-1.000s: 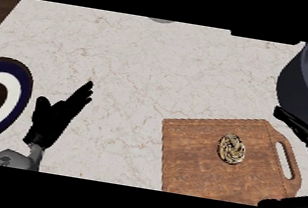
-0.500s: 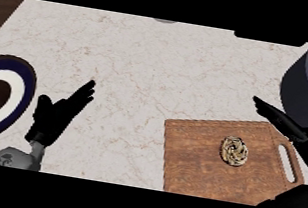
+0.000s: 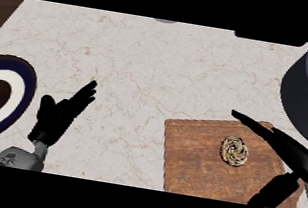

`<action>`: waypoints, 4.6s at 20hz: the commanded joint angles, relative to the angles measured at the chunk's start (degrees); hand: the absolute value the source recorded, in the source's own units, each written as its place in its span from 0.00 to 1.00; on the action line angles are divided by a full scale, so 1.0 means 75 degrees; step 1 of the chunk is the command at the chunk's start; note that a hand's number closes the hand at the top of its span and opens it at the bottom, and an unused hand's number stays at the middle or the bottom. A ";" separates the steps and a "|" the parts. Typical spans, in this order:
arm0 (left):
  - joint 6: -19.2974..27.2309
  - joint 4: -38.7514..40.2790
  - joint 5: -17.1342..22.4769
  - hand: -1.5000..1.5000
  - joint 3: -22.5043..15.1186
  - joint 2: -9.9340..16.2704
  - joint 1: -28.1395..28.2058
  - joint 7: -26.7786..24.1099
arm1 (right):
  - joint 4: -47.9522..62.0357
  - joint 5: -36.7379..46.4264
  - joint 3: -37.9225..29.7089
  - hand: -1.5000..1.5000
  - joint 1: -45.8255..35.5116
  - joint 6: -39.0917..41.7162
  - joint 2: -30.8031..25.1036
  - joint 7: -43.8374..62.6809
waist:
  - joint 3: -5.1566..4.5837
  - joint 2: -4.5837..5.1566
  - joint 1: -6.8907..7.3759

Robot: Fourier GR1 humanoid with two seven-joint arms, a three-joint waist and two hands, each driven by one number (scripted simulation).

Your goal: Pick the cupcake from the cutting board and place it in the pot

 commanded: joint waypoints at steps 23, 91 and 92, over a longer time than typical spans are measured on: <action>-0.0676 0.0151 -0.0684 0.50 0.0732 -0.0478 0.0130 -0.0139 | 0.4645 0.0905 -0.1534 0.00 -0.0855 0.1649 0.1976 -0.3314 | 0.0001 -0.0007 -0.0024; -0.0879 0.0054 -0.1247 0.50 0.1091 -0.1057 0.0117 0.0160 | 0.6851 0.1164 -0.3849 1.00 -0.2383 -0.3386 -0.2650 -0.2102 | -0.0006 0.0005 0.0071; -0.0994 0.0065 -0.1182 0.50 0.1093 -0.1070 -0.0041 0.0140 | 0.7371 0.1390 -0.3767 1.00 -0.2710 -0.3180 -0.2853 -0.2223 | 0.0000 0.0026 0.0116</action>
